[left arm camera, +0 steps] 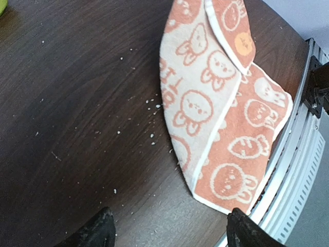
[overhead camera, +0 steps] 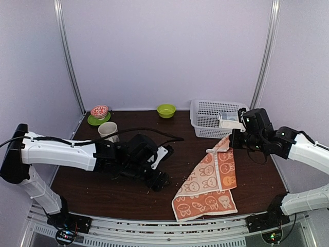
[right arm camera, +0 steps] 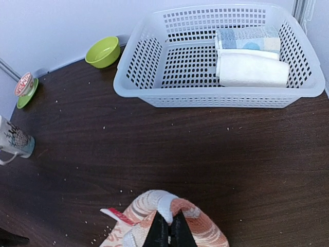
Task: Roll the towels
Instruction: Put down the towel at the center of the board.
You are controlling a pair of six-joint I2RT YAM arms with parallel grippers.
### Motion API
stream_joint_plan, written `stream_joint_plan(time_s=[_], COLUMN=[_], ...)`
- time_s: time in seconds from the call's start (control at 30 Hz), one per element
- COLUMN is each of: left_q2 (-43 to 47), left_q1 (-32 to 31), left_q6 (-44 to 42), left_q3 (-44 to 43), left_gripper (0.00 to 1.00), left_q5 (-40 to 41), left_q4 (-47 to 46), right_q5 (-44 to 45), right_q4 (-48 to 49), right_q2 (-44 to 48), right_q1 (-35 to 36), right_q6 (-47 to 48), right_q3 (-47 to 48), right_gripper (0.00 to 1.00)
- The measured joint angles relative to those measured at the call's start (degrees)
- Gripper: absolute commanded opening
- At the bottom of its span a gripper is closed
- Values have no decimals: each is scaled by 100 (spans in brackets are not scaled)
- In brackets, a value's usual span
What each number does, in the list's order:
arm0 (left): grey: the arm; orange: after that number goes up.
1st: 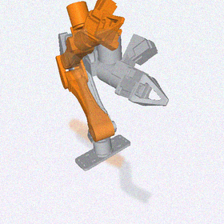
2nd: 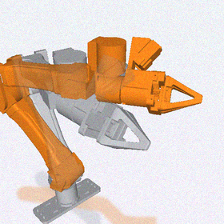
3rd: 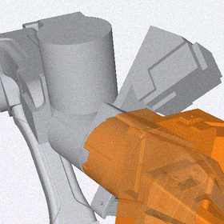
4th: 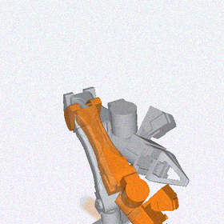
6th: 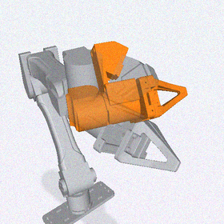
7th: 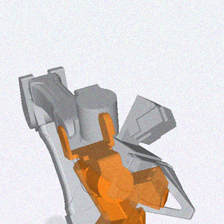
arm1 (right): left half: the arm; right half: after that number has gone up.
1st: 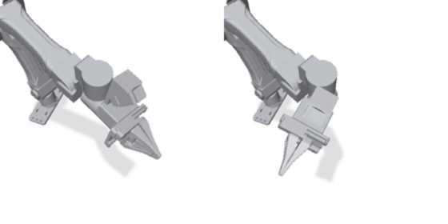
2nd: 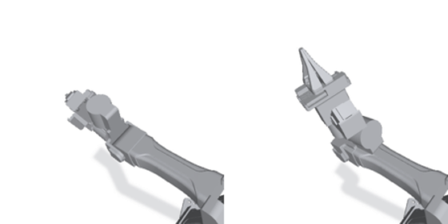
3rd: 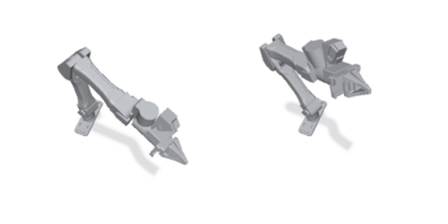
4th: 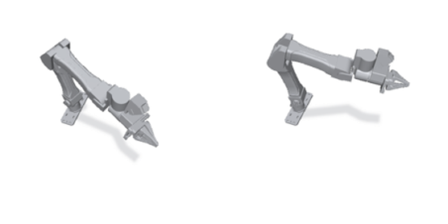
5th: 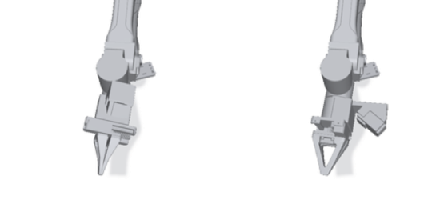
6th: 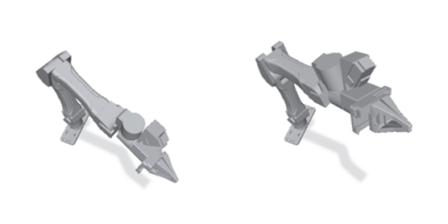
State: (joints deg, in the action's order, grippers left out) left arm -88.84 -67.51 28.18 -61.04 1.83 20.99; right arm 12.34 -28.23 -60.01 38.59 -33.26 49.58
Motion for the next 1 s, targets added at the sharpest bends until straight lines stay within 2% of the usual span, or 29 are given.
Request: stream_joint_plan(time_s=[0.27,0.37,0.53,0.63,0.8,1.0], left_q2=[-1311,-1534,-1565,-1679,-1744,-1650], left_q1=[17,0,-146,-234,-234,-223], left_q6=[-269,-310,-398,-455,-479,-470], left_q3=[-1040,-1106,-1106,-1187,-1320,-1362], left_gripper=[73,73,73,74,74,73], left_q5=[-83,-243,-557,-503,-164,271], left_q4=[179,352,621,767,868,855], right_q5=[162,291,271,190,24,-103], right_q4=[474,483,472,382,-61,-295], right_q2=[-697,-734,-774,-787,-629,24], right_q1=[-201,-286,-367,-369,-369,-372], right_q6=[-671,-776,-723,-664,-481,-398], right_q3=[177,177,179,181,179,-494], right_gripper=[0,2,38,50,50,39])
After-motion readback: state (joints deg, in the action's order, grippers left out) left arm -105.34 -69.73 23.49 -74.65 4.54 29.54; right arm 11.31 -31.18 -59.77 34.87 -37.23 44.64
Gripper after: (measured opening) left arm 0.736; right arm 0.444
